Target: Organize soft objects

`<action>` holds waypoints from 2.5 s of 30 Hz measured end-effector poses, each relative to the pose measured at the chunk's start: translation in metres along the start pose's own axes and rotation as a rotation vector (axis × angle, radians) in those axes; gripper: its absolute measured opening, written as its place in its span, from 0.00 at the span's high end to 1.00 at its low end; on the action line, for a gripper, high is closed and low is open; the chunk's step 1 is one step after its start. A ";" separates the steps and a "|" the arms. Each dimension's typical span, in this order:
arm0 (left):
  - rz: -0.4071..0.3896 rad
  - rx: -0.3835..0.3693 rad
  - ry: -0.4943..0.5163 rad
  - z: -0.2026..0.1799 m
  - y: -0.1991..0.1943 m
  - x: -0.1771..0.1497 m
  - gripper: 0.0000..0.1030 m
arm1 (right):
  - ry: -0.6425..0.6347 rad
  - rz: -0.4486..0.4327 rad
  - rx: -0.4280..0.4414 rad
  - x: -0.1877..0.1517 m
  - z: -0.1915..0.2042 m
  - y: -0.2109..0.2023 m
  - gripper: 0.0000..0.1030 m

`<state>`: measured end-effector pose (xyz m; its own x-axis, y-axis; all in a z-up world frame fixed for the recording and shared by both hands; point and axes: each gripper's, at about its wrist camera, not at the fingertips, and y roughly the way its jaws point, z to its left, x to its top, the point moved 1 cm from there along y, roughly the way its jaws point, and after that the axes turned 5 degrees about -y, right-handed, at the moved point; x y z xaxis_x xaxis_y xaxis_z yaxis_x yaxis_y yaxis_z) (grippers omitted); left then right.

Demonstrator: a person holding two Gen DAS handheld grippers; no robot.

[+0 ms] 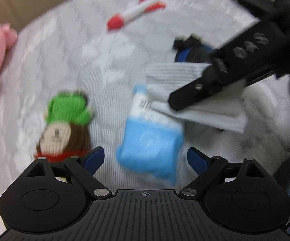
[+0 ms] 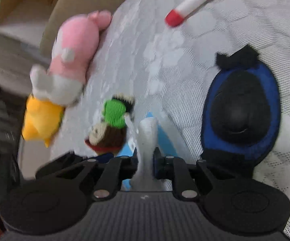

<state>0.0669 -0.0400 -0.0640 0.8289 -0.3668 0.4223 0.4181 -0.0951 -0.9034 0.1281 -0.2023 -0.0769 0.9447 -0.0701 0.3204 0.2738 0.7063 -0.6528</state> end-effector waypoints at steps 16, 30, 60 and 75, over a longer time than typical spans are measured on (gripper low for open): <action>-0.227 0.013 0.105 -0.023 0.011 0.029 0.42 | 0.047 -0.094 0.108 0.015 -0.006 -0.012 0.85; -0.280 -0.085 -0.049 -0.001 0.005 0.034 0.43 | 0.051 -0.134 -0.067 0.021 -0.019 -0.021 0.85; -0.237 -0.069 0.015 -0.018 0.010 0.028 0.43 | 0.141 -0.091 0.173 0.016 -0.018 -0.015 0.85; -0.177 -0.040 0.003 -0.011 0.013 0.021 0.45 | -0.030 0.004 -0.210 0.011 -0.025 0.013 0.81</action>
<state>0.0855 -0.0595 -0.0682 0.7425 -0.3437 0.5750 0.5423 -0.1955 -0.8171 0.1463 -0.2114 -0.0993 0.9410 -0.0446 0.3354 0.3044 0.5443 -0.7817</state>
